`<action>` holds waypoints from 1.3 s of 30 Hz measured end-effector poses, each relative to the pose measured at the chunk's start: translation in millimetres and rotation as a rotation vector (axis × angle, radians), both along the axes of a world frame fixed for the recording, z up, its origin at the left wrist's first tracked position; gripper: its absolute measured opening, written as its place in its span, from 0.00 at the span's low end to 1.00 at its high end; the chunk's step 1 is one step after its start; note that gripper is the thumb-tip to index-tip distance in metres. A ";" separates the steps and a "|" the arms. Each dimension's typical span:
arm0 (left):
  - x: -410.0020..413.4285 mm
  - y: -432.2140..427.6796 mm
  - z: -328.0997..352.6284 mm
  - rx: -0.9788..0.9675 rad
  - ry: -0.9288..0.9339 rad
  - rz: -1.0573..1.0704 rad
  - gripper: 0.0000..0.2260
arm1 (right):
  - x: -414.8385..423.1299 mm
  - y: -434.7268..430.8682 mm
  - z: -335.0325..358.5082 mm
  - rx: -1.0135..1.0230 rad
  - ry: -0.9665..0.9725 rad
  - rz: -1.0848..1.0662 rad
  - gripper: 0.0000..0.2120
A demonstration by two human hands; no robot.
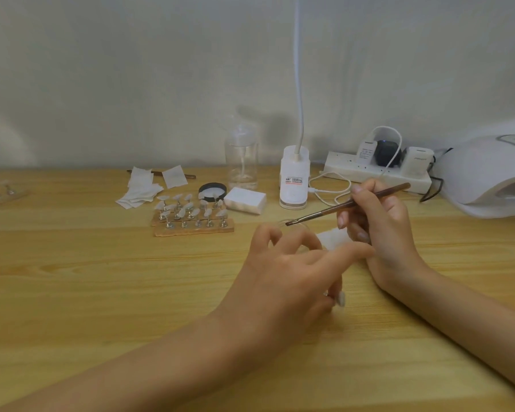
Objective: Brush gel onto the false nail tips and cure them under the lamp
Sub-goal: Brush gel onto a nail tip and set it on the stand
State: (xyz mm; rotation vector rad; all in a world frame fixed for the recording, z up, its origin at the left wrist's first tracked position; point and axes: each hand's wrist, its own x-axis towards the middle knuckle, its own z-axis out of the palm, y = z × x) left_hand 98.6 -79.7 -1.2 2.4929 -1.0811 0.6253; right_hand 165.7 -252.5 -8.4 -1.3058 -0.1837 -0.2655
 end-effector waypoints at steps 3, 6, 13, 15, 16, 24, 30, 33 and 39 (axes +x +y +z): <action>0.2 -0.4 2.0 -0.002 0.084 0.034 0.28 | 0.7 0.1 -0.5 -0.003 0.002 0.001 0.15; 0.3 0.7 3.2 0.000 0.120 0.065 0.28 | 1.1 -0.4 -0.7 -0.016 -0.004 -0.006 0.15; 0.8 3.4 3.3 0.019 0.201 0.104 0.32 | 1.2 -2.1 -1.6 -0.021 -0.012 0.008 0.14; 1.5 3.9 3.0 0.023 0.195 0.105 0.33 | 1.5 -2.2 -1.8 -0.021 -0.015 0.009 0.14; 1.8 4.3 2.5 0.025 0.181 0.106 0.34 | 1.8 -2.3 -1.8 -0.020 -0.014 0.007 0.14; 8.3 13.4 11.4 -0.029 -0.031 0.064 0.35 | 1.0 -2.0 -0.5 0.002 -0.024 -0.051 0.16; 44.4 49.2 30.6 -0.428 0.333 0.072 0.38 | -1.7 -2.0 0.5 0.004 -0.001 -0.093 0.17; 59.4 56.4 19.4 -0.412 0.538 0.026 0.45 | -2.8 -1.3 0.5 -0.009 -0.014 -0.099 0.17; 72.5 53.9 -6.9 -0.305 0.673 0.006 0.50 | -5.6 -1.4 0.1 -0.066 -0.057 -0.124 0.15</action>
